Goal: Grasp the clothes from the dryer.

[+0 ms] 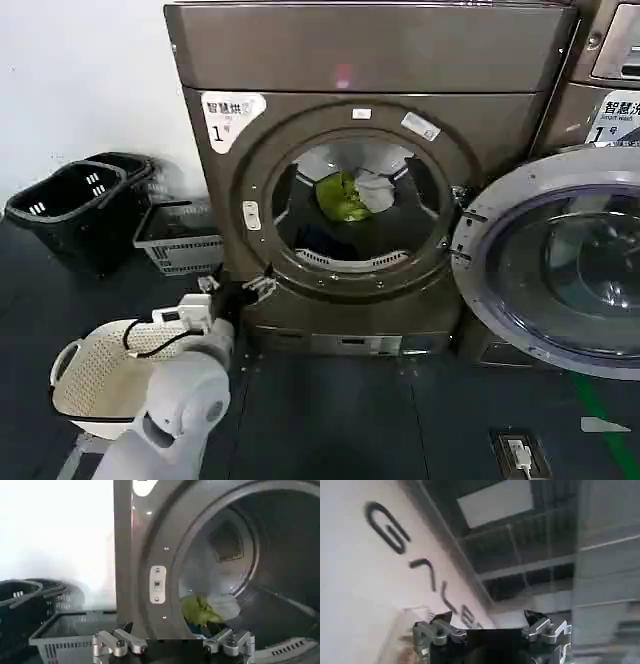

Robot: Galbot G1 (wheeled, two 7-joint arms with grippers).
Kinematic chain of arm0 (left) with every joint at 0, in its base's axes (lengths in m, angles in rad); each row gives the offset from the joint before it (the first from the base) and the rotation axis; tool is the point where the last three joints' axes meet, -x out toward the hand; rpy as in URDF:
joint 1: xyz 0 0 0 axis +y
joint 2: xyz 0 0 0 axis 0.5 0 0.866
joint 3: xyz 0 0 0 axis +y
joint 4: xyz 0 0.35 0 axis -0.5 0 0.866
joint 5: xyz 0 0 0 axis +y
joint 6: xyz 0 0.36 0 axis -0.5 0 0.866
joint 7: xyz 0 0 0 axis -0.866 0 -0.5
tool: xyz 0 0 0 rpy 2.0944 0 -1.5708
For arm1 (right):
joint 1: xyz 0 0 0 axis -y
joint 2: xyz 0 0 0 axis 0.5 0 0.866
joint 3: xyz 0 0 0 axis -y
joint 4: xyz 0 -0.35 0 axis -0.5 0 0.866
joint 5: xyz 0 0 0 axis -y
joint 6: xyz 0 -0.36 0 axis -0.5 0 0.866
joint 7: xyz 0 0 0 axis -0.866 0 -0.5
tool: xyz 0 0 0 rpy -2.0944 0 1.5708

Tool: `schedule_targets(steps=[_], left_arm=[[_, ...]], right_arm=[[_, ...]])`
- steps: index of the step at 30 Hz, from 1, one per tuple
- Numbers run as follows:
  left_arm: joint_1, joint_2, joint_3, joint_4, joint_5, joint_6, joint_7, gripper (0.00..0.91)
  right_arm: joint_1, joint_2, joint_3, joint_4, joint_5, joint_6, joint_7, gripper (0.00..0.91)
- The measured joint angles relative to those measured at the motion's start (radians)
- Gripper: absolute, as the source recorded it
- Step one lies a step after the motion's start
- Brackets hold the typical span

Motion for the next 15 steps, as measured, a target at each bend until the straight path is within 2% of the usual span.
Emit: schedule_targets(steps=[6,15], left_arm=[[-0.004,-0.002,0.001,-0.001,0.0,0.002,-0.001,0.907],[-0.001,-0.004,-0.002,-0.004,0.0,0.005,-0.002,0.907]], right_arm=[[-0.006,-0.007,0.003,-0.037,-0.03,-0.005,0.067,0.907],[-0.006,-0.005,0.0,-0.049,-0.051,-0.008,0.091,0.907]])
